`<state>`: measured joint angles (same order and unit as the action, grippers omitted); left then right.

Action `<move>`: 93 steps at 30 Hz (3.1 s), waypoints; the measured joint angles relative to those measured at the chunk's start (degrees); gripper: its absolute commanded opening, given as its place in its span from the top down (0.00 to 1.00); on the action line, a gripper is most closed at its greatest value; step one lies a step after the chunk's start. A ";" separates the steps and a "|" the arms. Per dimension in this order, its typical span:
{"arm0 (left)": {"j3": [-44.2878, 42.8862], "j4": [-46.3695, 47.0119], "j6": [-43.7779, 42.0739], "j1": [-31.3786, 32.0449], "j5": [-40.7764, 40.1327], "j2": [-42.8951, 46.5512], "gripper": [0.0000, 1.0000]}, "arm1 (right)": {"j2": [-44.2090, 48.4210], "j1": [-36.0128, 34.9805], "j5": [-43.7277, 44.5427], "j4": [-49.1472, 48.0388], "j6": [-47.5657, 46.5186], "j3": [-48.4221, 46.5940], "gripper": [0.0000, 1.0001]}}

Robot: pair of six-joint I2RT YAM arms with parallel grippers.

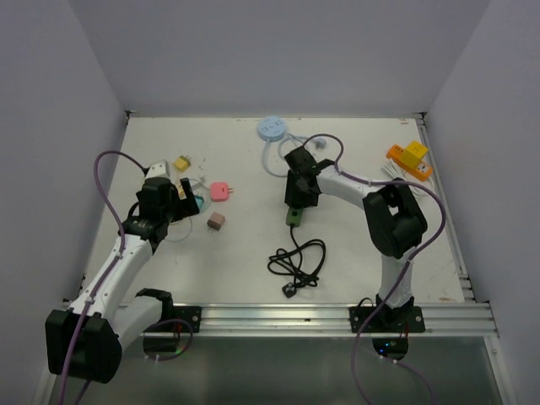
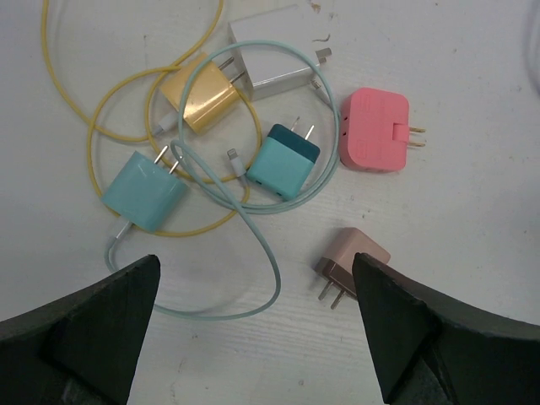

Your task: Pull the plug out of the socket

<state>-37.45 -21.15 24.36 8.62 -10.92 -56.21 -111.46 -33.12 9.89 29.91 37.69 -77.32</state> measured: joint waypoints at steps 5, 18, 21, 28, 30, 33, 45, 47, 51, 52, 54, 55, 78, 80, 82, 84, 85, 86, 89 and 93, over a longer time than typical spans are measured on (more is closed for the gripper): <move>0.00 1.79 -0.17 0.00 -0.48 -0.46 0.01 | -5.31 2.97 -4.35 5.92 -1.49 -8.41 0.64; -0.02 2.91 -0.22 0.00 -1.46 -0.66 0.01 | -2.36 8.46 -7.26 -1.38 -14.12 -11.08 0.06; -0.02 3.08 -0.22 0.00 -1.46 -1.01 0.01 | 5.49 7.08 -9.92 -0.15 -16.85 -4.94 0.06; -0.02 3.10 -0.63 0.00 -1.44 -1.97 0.01 | 19.41 -5.03 -12.76 5.49 -20.90 6.64 0.06; -0.02 3.08 -1.01 0.00 -1.44 -2.14 0.01 | 20.41 -8.37 -13.31 6.88 -20.76 9.84 0.06; -0.02 3.10 -1.05 0.00 -1.44 -2.21 0.01 | 20.55 -11.93 -13.31 8.96 -19.93 14.99 0.10; -0.02 3.10 -1.05 0.00 -1.40 -2.47 0.01 | 16.59 -14.91 -13.77 8.04 -16.65 20.09 0.99; -0.02 3.10 -1.05 0.00 -1.38 -2.47 0.01 | 15.02 -14.60 -13.16 7.76 -16.09 19.61 1.00; -0.02 3.10 -1.05 0.00 -1.40 -2.47 0.01 | 13.99 -11.69 -10.99 8.24 -15.87 16.87 1.00; -0.02 3.10 -1.05 0.00 -1.40 -2.47 0.01 | 13.99 -9.97 -10.54 8.24 -15.87 16.09 1.00; 0.00 3.10 -1.05 0.00 -1.38 -2.47 0.01 | 13.99 -5.20 -9.29 8.17 -15.87 14.29 1.00; -0.02 3.10 -1.05 0.00 -1.36 -2.47 0.01 | 13.99 -2.45 -8.85 8.26 -15.89 13.20 1.00; 0.00 3.10 -1.05 0.00 -1.55 -2.45 0.01 | -9.40 15.87 -9.90 3.89 -14.56 -25.00 0.82; -0.02 3.10 -1.07 0.00 -1.55 -2.45 0.01 | -10.12 15.89 -12.50 3.43 -14.19 -24.74 0.62; -0.02 3.10 -1.07 0.00 -1.55 -2.45 0.01 | -10.23 15.89 -14.05 2.95 -14.23 -24.30 0.42; -0.02 3.10 -1.07 0.00 -1.55 -2.45 0.01 | -9.92 15.91 -14.40 1.49 -14.80 -23.65 0.31; -0.02 3.10 -1.07 0.00 -1.55 -2.45 0.01 | -9.57 15.96 -14.25 1.16 -15.08 -23.21 0.23; -0.02 3.10 -1.07 0.00 -1.55 -2.45 0.01 | -9.09 15.98 -14.12 1.05 -15.37 -22.69 0.20; -0.02 3.10 -1.07 0.00 -1.53 -2.45 0.01 | -6.86 16.37 -13.40 1.36 -16.26 -21.59 0.13; -0.02 3.10 -1.07 0.00 -1.53 -2.38 0.01 | -1.38 18.27 -10.49 1.75 -16.74 -19.10 0.11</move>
<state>-37.47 -18.04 23.29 8.62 -12.45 -58.59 -112.84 -14.85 -0.60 31.66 20.95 -96.42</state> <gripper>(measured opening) 0.993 0.880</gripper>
